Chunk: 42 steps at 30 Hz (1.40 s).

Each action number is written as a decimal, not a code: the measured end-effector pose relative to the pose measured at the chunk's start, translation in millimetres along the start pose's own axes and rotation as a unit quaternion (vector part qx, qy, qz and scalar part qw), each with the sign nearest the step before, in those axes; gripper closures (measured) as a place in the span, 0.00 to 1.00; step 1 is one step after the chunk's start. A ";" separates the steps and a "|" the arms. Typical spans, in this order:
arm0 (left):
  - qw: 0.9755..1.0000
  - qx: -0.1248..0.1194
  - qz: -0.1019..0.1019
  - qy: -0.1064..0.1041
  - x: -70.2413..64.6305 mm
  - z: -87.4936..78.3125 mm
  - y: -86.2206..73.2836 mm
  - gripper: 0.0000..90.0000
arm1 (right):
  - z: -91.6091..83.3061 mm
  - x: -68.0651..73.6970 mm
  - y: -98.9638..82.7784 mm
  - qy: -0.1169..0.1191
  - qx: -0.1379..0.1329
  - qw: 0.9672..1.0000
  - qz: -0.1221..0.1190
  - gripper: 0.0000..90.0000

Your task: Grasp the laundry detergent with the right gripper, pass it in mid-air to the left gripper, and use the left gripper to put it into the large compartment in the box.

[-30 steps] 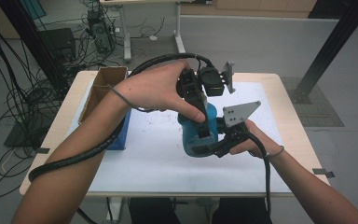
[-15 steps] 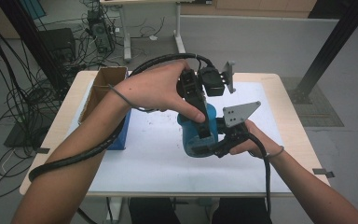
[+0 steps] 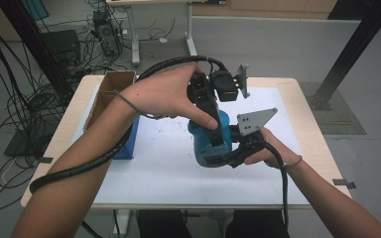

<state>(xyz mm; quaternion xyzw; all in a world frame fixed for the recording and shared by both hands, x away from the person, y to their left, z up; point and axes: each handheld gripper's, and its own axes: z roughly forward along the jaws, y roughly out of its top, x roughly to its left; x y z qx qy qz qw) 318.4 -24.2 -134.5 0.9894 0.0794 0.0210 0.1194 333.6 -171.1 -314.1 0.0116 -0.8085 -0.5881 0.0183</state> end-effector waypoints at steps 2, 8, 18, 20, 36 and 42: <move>1.000 0.002 0.000 0.001 0.1 0.4 -0.2 0.08 | 0.1 0.2 0.1 0.000 -0.001 1.000 0.000 0.45; 1.000 0.005 0.001 0.000 -0.1 0.8 -0.3 0.08 | 0.5 0.6 0.3 0.001 0.001 1.000 -0.001 0.45; 1.000 0.002 -0.003 0.003 0.5 -0.5 -0.7 0.07 | 0.0 1.0 1.2 0.000 -0.001 1.000 -0.002 0.45; 1.000 0.004 -0.005 0.003 0.3 -0.4 -0.9 0.08 | -0.2 0.9 1.4 0.001 -0.001 1.000 -0.003 0.45; 1.000 0.009 0.001 0.006 -0.8 0.0 -0.8 0.10 | -2.6 1.8 3.0 0.000 -0.012 1.000 -0.007 0.45; 1.000 0.010 0.002 0.008 -0.9 -0.4 -1.4 0.10 | -5.0 2.1 3.1 0.001 -0.020 1.000 -0.008 0.45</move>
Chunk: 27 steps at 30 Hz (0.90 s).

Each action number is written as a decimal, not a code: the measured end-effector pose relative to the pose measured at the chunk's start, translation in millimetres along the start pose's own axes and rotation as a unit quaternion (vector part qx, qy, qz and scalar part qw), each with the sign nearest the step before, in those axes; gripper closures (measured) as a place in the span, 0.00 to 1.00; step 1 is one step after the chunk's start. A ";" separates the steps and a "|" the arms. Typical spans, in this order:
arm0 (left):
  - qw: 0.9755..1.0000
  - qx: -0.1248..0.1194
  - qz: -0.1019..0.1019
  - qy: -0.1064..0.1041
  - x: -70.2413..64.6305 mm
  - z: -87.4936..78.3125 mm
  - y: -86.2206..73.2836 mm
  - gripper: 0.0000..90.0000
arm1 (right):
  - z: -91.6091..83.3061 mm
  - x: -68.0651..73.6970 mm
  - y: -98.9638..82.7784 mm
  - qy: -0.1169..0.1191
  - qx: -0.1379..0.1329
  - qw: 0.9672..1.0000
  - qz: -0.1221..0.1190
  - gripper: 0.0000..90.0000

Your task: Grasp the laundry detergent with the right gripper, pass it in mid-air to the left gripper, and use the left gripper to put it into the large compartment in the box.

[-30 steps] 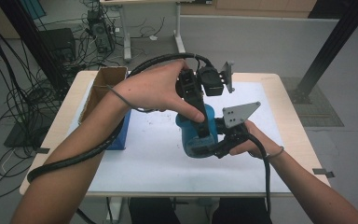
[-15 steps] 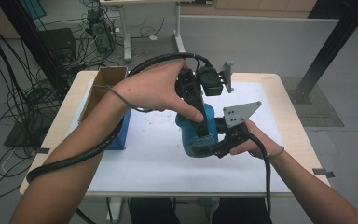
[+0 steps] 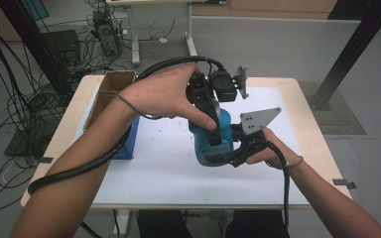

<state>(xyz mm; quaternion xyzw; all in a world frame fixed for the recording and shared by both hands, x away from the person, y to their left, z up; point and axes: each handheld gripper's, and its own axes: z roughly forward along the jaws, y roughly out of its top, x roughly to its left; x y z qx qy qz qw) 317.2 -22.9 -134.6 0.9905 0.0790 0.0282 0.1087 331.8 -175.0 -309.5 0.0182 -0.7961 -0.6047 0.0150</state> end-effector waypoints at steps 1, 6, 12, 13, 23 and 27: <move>1.000 -0.001 -0.001 0.000 -0.5 0.0 0.1 0.10 | -0.4 0.2 0.3 0.001 0.000 1.000 -0.001 0.45; 1.000 -0.001 0.001 0.001 -2.0 -0.7 1.0 0.11 | -1.3 1.2 1.8 0.006 -0.005 1.000 -0.002 0.45; 1.000 0.004 0.007 0.003 -3.0 -0.3 2.1 0.15 | -2.0 1.7 2.3 0.007 -0.006 1.000 0.000 0.45; 1.000 0.002 0.006 0.003 -3.4 0.0 2.4 0.15 | -2.1 1.7 2.3 0.007 -0.007 1.000 0.001 0.45; 1.000 0.006 0.011 0.004 -4.8 -0.5 5.4 0.21 | -3.2 2.9 3.3 0.010 -0.008 1.000 0.000 0.45; 1.000 0.008 0.011 0.004 -5.0 0.1 6.7 0.24 | -3.3 2.9 2.9 0.009 -0.008 1.000 0.000 0.45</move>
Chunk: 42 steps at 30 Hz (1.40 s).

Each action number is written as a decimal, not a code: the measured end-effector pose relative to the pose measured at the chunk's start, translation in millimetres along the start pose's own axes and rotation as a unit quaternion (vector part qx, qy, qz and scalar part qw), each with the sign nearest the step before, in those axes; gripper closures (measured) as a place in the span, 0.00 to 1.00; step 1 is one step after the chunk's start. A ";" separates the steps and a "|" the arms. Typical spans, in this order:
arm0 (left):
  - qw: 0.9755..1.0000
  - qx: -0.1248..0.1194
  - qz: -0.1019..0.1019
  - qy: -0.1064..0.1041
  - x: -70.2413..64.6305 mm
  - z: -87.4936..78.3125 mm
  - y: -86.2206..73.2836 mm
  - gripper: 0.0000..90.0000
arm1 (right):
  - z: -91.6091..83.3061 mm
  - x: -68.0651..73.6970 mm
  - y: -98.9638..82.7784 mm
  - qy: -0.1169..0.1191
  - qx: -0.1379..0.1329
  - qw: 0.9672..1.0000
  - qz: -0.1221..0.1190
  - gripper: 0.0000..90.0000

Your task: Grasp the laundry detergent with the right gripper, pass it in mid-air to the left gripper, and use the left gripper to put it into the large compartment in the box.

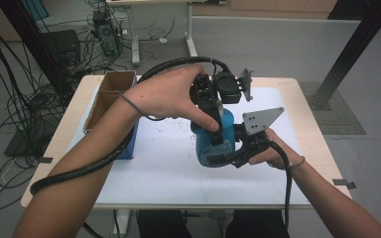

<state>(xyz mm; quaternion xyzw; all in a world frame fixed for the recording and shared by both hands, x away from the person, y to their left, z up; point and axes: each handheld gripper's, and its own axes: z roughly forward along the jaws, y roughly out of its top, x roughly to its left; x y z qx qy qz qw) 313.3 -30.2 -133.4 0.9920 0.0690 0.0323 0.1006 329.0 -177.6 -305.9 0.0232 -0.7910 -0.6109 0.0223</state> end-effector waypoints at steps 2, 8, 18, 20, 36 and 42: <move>1.000 0.000 0.002 0.000 -0.1 -0.2 0.6 0.28 | -0.1 0.4 0.0 0.000 0.000 1.000 0.000 0.45; 1.000 -0.002 0.004 -0.002 0.3 -1.3 1.4 0.35 | -1.2 0.2 -0.2 0.001 -0.004 1.000 0.003 0.45; 1.000 0.000 0.008 -0.011 -0.1 -1.4 3.2 0.41 | -2.9 0.5 -0.5 0.001 -0.004 1.000 0.003 0.45; 1.000 0.002 0.007 -0.011 0.1 -0.9 3.9 0.41 | -2.6 0.4 -0.9 0.001 -0.003 1.000 0.002 0.45; 1.000 0.007 0.003 -0.015 1.6 1.8 5.5 0.41 | -3.6 -0.2 -3.0 0.000 0.000 1.000 0.003 0.45; 1.000 0.006 0.002 -0.014 1.6 1.7 4.9 0.41 | -2.9 -0.2 -3.0 0.000 -0.001 1.000 0.003 0.45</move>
